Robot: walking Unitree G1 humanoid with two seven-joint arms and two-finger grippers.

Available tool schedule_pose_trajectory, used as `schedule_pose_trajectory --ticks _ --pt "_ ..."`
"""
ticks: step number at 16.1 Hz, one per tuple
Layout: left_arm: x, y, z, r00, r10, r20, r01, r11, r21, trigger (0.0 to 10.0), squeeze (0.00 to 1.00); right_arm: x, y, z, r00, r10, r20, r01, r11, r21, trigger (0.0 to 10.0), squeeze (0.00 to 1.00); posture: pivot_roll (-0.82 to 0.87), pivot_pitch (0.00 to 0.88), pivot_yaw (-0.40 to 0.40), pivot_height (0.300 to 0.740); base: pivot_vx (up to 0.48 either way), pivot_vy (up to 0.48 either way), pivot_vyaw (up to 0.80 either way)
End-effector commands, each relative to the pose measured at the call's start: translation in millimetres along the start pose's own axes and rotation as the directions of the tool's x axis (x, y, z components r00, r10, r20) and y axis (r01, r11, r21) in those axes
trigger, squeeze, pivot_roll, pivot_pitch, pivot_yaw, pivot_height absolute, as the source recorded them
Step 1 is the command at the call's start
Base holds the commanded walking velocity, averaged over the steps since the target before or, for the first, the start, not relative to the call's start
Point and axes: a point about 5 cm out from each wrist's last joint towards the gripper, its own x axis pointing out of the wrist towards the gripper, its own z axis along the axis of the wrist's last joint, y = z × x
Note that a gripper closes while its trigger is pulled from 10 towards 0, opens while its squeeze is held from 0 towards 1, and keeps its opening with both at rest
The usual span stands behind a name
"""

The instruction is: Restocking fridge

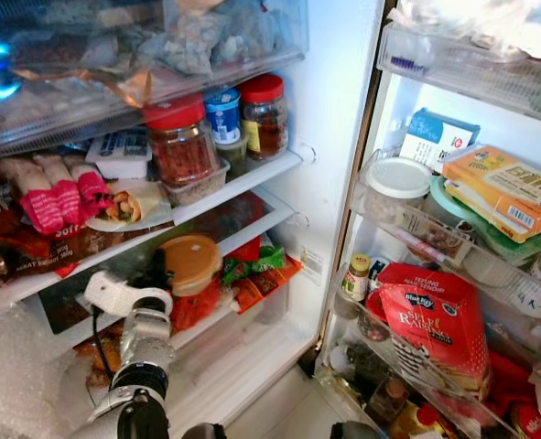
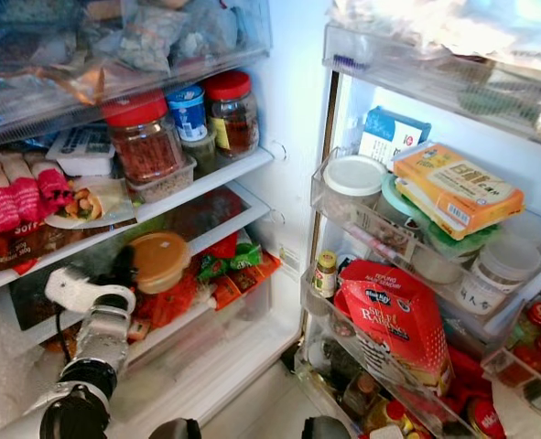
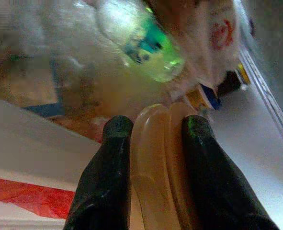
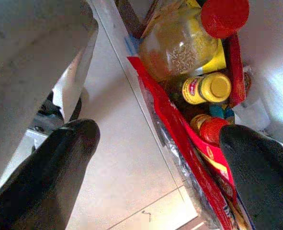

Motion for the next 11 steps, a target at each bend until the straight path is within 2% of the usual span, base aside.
schedule_pose_trajectory --ticks 1,4,5,7,11 --pt "2.9 -0.8 4.6 0.999 0.024 0.024 -0.023 0.999 -0.030 10.0 0.00 -0.3 -2.9 -0.3 1.000 -0.001 0.006 0.001 1.000 -0.011 10.0 0.00 -0.17 0.000 -0.010 0.631 0.000 0.000 0.00" --pt "2.3 6.9 7.7 0.997 0.068 0.044 -0.066 0.997 -0.046 10.0 0.00 -1.1 -6.4 -2.0 1.000 -0.003 0.012 0.004 0.999 -0.032 10.0 0.00 -0.19 0.000 -0.032 0.631 0.000 0.000 0.00" --pt "5.4 6.9 15.3 0.994 0.083 0.072 -0.080 0.996 -0.043 10.0 0.00 -1.7 -8.2 -2.7 1.000 0.000 0.021 0.001 0.998 -0.058 10.0 0.00 -0.21 0.000 -0.045 0.631 0.000 0.000 0.00" --pt "11.0 3.0 27.0 0.990 0.092 0.106 -0.092 0.996 -0.009 10.0 0.00 -3.0 -11.9 -5.4 1.000 0.002 0.028 0.000 0.997 -0.079 10.0 0.00 -0.23 0.006 -0.062 0.631 0.000 0.000 0.00" --pt "16.9 -2.2 41.5 0.984 0.098 0.151 -0.097 0.995 -0.009 10.0 0.00 -4.7 -14.7 -9.9 1.000 0.004 0.031 -0.001 0.995 -0.095 10.0 0.00 -0.26 0.029 -0.080 0.631 0.000 0.000 0.00"
